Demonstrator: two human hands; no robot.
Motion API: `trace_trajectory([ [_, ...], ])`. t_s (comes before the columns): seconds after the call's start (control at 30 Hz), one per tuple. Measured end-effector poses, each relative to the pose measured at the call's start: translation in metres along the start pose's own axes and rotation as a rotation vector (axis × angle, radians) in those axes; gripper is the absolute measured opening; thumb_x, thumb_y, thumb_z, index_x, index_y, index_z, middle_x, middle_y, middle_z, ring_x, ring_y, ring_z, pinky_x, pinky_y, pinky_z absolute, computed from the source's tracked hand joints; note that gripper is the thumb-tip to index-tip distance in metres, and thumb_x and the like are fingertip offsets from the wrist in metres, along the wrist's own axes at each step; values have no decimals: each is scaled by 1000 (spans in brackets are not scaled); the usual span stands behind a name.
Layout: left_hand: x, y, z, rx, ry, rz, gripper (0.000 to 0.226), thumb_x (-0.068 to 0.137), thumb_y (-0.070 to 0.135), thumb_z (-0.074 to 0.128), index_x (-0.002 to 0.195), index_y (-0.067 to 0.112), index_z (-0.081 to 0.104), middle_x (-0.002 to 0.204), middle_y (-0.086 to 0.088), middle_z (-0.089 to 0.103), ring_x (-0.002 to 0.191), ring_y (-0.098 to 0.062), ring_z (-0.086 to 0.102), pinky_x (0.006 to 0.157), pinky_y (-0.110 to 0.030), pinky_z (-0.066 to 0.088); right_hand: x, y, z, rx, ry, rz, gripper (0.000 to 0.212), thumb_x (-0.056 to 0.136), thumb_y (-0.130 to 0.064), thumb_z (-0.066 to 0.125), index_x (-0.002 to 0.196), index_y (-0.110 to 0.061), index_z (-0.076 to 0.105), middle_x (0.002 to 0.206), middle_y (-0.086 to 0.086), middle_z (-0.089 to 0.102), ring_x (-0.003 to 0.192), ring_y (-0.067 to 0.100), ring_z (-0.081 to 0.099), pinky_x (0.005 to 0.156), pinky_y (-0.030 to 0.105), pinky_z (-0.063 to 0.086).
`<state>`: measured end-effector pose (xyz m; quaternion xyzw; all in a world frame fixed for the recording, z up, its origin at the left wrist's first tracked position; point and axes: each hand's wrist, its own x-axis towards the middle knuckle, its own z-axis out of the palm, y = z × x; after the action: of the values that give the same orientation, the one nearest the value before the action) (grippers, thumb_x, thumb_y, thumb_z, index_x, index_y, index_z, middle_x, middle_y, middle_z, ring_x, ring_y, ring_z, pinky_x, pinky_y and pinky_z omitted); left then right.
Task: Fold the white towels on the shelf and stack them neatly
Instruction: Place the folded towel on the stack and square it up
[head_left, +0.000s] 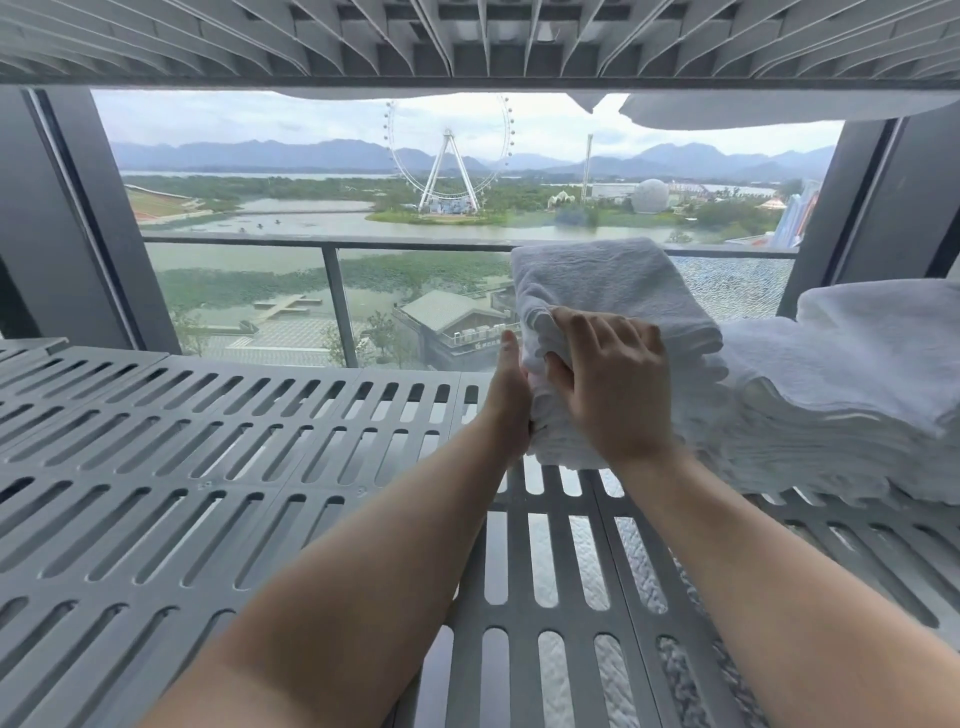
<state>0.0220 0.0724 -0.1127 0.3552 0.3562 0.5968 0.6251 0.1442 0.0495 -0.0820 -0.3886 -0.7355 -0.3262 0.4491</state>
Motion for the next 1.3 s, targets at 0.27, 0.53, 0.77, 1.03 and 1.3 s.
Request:
trace_trajectory([
  [0.27,3,3,-4,26,-2,-14,82,96,76,26,93,14,81,102,-18,75,106,-28,71,91,-36,54,-1,-19,7,-21,-5,52,31,93,-37,59,121,-23,60,108,-5,66,103,24,59,88,44,41],
  [0.53,-2,12,-7,63,-89,33,76,100,70,22,100,19,79,93,-8,76,88,-18,74,74,-27,58,-9,-18,-9,59,-175,90,49,93,-43,46,134,-19,56,130,4,61,122,28,55,101,48,38],
  [0.77,2,36,8,231,-82,96,72,94,77,25,106,32,79,116,-7,75,107,-22,72,83,-32,58,26,28,-15,-79,-312,229,50,102,-48,28,123,-17,61,126,8,64,120,31,53,102,45,36],
  [1.03,-1,25,7,274,-117,116,78,95,77,22,137,22,59,127,-10,70,118,-27,66,99,-40,51,10,27,0,-42,-163,283,49,102,-46,29,120,-20,66,128,4,67,125,28,57,105,44,35],
  [1.3,-6,9,5,150,-153,79,80,99,70,20,130,11,64,117,-15,73,106,-25,72,76,-28,59,-32,8,11,-47,-7,123,53,102,-46,43,143,-14,50,146,13,50,140,37,41,116,59,22],
])
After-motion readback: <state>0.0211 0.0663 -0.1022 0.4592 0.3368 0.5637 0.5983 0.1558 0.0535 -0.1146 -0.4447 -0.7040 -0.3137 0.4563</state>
